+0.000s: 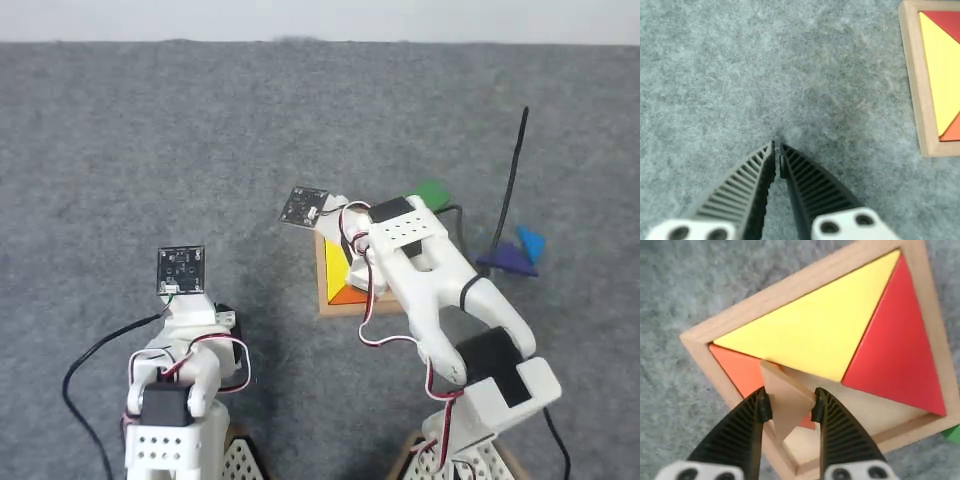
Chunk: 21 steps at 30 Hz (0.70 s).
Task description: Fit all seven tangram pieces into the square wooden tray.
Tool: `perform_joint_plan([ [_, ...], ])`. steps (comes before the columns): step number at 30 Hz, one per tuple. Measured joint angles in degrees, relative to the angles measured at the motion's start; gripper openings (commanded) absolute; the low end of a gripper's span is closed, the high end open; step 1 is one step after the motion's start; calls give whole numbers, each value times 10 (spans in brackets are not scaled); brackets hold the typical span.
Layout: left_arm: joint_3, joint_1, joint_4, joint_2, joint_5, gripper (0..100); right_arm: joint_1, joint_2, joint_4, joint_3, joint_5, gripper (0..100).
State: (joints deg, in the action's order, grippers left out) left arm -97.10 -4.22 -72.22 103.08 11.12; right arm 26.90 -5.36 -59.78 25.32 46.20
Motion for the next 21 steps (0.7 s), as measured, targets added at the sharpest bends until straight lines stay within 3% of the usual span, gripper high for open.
perform_joint_plan([
  [6, 0, 0, 0, 0, 0, 14, 0, 0, 0, 0, 37, 99],
  [21, 0, 0, 0, 0, 0, 14, 0, 0, -3, -23, 41, 117],
])
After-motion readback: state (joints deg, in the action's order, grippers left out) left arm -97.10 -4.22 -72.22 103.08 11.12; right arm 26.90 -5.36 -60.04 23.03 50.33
